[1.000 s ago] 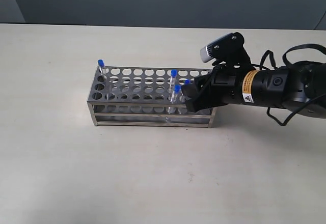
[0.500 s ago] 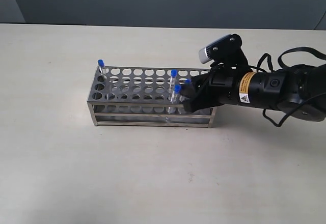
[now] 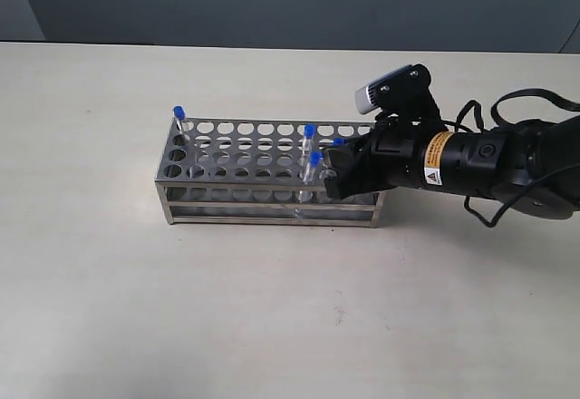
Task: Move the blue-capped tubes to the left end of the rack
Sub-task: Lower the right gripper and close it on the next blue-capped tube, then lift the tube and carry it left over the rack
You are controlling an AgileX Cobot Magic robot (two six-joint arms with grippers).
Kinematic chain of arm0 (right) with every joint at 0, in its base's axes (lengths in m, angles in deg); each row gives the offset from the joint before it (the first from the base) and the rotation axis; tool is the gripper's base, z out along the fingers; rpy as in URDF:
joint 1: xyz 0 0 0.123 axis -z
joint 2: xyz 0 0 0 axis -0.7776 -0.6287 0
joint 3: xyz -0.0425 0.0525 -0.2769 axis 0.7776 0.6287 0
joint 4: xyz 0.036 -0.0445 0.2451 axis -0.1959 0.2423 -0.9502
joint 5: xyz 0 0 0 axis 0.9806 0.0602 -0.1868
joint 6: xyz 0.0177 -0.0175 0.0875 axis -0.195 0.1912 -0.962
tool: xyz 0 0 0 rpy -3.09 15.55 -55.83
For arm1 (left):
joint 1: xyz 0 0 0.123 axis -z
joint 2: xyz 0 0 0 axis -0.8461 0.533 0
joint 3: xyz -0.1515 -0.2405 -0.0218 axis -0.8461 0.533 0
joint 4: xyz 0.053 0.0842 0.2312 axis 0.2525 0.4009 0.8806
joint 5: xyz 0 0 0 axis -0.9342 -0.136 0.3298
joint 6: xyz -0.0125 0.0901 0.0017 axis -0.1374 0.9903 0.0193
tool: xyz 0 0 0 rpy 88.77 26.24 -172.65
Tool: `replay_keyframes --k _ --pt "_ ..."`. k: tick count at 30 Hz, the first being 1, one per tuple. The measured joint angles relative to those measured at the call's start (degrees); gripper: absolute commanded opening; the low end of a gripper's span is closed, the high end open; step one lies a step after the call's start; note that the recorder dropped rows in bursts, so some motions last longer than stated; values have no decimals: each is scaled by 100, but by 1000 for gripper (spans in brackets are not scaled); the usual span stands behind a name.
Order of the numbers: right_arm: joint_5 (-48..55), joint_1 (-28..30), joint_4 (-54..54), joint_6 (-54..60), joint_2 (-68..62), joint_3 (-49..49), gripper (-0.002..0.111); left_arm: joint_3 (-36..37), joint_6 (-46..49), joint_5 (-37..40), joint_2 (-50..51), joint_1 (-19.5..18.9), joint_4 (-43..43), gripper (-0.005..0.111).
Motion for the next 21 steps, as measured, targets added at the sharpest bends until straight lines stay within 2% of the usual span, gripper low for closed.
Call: replay_keyframes --k 21 --pt "313 0 97 211 1532 -85 0 0 0 0 0 0 0 1"
